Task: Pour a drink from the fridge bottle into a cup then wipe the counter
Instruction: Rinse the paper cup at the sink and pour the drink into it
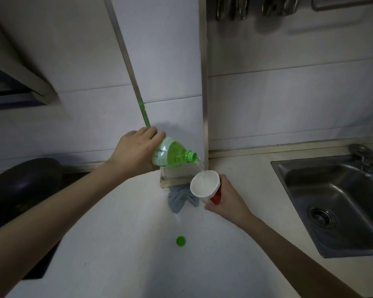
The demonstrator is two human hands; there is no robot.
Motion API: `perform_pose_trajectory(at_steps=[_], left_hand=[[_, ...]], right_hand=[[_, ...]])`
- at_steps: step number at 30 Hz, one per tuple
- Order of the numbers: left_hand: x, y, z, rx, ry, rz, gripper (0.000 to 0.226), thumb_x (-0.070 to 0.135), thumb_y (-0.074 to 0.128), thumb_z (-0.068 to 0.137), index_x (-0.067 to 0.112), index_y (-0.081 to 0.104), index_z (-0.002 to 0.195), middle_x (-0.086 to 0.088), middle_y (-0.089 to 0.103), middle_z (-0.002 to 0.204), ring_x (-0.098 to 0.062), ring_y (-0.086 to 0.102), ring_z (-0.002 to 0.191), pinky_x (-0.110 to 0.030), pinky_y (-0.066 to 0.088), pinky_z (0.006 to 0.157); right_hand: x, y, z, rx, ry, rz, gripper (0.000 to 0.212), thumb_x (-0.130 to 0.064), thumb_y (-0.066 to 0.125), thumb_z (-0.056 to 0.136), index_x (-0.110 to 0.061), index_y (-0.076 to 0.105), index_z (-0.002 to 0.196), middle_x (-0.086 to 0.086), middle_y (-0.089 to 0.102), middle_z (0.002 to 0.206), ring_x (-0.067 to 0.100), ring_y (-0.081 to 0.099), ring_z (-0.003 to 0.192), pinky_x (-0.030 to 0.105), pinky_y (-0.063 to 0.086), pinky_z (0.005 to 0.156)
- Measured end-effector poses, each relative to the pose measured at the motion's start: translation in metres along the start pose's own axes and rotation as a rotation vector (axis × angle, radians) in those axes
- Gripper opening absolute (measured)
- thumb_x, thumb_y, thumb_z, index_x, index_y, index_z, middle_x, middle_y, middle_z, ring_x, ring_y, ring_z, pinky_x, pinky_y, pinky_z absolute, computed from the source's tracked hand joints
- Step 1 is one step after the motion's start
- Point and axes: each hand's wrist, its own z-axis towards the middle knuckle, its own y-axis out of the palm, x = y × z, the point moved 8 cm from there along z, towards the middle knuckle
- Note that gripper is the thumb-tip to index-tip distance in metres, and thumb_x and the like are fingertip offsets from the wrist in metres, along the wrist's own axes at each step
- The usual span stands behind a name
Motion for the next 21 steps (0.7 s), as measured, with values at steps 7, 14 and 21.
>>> perform_pose_trajectory(at_steps=[7,14,21], left_hand=[[-0.001,0.008,0.0,-0.023,-0.01,0.001,0.069,0.045,0.084,0.054,0.015,0.056,0.11,-0.002,0.059,0.095,-0.026,0.058,0.078,-0.032,0.044,0.061],[-0.006,0.003,0.002,-0.016,-0.012,0.019,0.07,0.046,0.083,0.054,0.015,0.056,0.111,-0.002,0.059,0.096,-0.027,0.058,0.079,-0.034,0.045,0.061],[-0.009,-0.002,0.007,-0.003,-0.015,0.026,0.068,0.047,0.083,0.055,0.016,0.056,0.11,-0.001,0.058,0.094,-0.026,0.058,0.078,-0.031,0.041,0.059]], right_hand=[[0.016,0.005,-0.003,-0.019,0.033,-0.015,0.088,-0.024,0.085,0.062,-0.02,0.035,0.135,-0.003,0.047,0.13,0.015,0.049,0.117,0.034,0.049,0.094],[0.028,0.009,-0.005,-0.035,0.064,-0.012,0.088,-0.021,0.086,0.062,-0.019,0.036,0.135,-0.003,0.047,0.129,0.014,0.048,0.117,0.03,0.048,0.094],[0.041,0.012,-0.007,-0.034,0.097,0.026,0.085,-0.018,0.086,0.061,-0.022,0.037,0.131,-0.005,0.048,0.125,0.014,0.049,0.113,0.027,0.048,0.086]])
